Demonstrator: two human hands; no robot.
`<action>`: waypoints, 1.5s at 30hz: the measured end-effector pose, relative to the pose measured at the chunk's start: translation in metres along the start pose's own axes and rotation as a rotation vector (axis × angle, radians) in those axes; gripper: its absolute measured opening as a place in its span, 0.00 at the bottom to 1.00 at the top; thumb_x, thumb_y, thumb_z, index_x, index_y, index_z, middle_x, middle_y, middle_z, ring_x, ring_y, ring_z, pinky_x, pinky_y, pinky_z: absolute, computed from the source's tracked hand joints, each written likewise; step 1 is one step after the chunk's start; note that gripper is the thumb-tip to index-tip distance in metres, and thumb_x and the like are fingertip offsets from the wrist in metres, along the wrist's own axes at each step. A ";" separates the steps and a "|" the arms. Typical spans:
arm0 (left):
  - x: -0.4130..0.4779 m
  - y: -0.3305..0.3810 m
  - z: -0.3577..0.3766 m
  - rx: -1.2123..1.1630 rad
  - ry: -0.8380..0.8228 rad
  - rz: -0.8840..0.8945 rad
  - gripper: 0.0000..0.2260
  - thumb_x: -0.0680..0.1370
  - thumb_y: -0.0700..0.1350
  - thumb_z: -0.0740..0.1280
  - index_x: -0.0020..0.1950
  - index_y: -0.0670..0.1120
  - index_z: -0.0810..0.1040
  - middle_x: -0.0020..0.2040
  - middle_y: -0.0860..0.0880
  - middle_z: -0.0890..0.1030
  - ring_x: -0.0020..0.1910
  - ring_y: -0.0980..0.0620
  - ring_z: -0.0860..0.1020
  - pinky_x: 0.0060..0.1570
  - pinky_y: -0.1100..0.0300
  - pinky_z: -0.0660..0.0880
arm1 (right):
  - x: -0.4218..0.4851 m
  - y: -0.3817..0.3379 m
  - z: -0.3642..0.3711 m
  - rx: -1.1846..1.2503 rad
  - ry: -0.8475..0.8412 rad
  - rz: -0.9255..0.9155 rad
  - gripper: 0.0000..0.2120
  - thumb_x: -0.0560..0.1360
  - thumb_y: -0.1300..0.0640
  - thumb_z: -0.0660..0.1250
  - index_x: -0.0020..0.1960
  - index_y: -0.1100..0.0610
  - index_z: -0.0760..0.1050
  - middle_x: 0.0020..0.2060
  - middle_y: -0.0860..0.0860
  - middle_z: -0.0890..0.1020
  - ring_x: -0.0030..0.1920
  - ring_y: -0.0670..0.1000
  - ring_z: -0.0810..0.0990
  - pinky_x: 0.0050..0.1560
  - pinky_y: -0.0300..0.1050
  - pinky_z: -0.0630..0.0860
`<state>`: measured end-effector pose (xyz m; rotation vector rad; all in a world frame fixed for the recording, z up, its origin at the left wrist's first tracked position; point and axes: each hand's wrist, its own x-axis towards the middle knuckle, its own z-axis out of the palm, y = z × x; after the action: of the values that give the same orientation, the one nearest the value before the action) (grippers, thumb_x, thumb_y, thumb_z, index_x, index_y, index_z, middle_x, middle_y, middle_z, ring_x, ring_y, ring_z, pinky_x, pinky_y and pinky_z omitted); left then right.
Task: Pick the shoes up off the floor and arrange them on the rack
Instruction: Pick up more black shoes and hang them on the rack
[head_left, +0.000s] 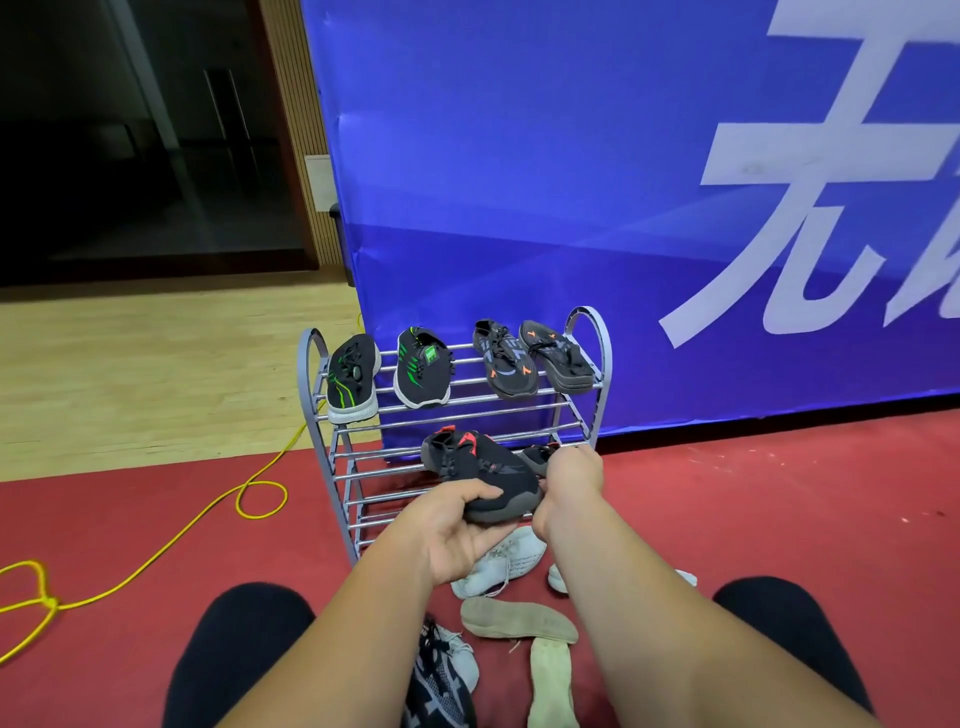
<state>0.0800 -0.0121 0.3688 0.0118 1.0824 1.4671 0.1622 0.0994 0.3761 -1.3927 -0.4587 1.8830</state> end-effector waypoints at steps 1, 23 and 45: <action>-0.001 0.003 0.000 0.016 0.015 0.000 0.09 0.78 0.31 0.64 0.57 0.34 0.78 0.47 0.37 0.86 0.42 0.43 0.86 0.47 0.51 0.84 | -0.002 0.000 -0.001 -0.022 -0.006 -0.014 0.27 0.81 0.61 0.56 0.76 0.42 0.66 0.54 0.57 0.85 0.32 0.54 0.78 0.26 0.42 0.75; 0.057 0.021 -0.092 0.270 0.414 -0.095 0.09 0.80 0.36 0.62 0.59 0.42 0.76 0.38 0.46 0.82 0.31 0.50 0.81 0.22 0.61 0.77 | 0.088 0.036 -0.093 -0.250 -0.300 0.216 0.09 0.71 0.65 0.59 0.48 0.57 0.74 0.31 0.52 0.75 0.31 0.52 0.67 0.46 0.50 0.75; 0.284 0.040 -0.041 0.226 0.326 -0.048 0.20 0.79 0.33 0.65 0.70 0.45 0.75 0.56 0.42 0.86 0.53 0.40 0.86 0.46 0.47 0.83 | 0.274 -0.034 -0.022 -0.310 -0.303 0.034 0.21 0.82 0.64 0.60 0.69 0.47 0.76 0.48 0.54 0.81 0.40 0.54 0.76 0.45 0.49 0.81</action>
<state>-0.0460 0.1940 0.2081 -0.0959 1.5000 1.3248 0.1563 0.3202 0.2092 -1.3128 -0.9139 2.1287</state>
